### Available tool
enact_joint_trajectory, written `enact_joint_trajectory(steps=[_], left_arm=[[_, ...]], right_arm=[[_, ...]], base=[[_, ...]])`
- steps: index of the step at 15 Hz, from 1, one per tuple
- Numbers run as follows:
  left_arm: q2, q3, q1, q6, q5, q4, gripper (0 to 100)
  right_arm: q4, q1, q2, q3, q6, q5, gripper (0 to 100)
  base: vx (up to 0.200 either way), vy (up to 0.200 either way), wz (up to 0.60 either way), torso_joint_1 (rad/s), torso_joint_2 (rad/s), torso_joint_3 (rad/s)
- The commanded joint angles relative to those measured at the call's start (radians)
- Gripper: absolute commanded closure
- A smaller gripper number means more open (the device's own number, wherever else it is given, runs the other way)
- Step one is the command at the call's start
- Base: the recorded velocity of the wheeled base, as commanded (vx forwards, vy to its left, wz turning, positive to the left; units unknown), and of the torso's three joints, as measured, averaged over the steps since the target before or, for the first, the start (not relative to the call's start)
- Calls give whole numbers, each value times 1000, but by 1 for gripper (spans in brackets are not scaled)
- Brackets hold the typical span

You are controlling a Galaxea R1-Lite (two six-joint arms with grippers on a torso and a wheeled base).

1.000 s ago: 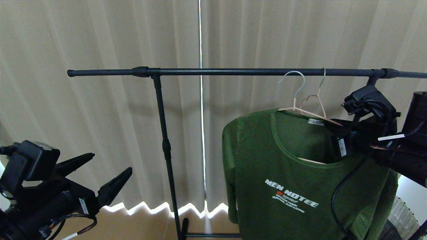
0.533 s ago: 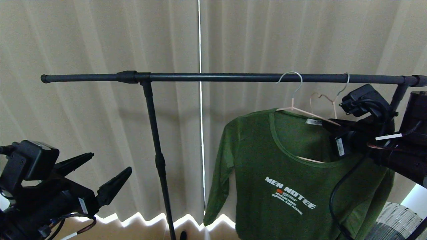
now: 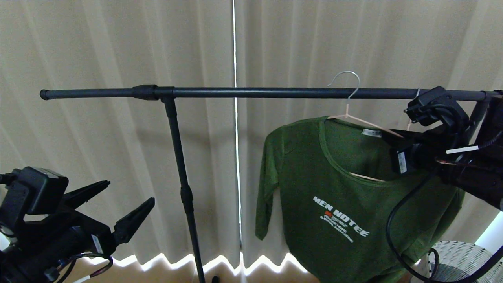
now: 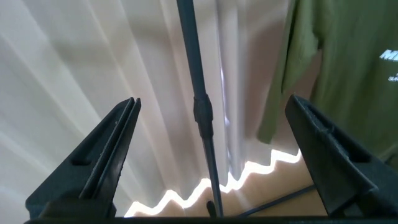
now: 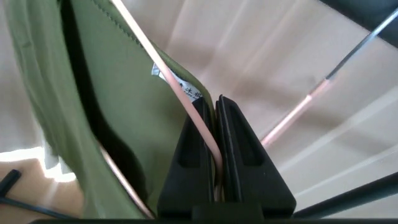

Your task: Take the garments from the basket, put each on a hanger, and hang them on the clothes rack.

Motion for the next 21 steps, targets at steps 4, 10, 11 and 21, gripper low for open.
enact_joint_trajectory(steps=[4, 10, 11, 21], left_arm=[[-2, 5, 0, 1, -1, -8, 0], [-11, 9, 0, 1, -1, -6, 0], [-11, 9, 0, 1, -1, -8, 0], [-11, 9, 0, 1, -1, -8, 0]], right_arm=[[7, 36, 96, -95, -5, -57, 100], [8, 84, 188, -134, -7, -98, 100], [8, 110, 188, -129, -7, -98, 100], [42, 225, 187, -135, -4, -89, 100]], base=[[0, 0, 0, 0, 0, 0], [0, 0, 0, 0, 0, 0], [0, 0, 0, 0, 0, 0], [0, 0, 0, 0, 0, 0]])
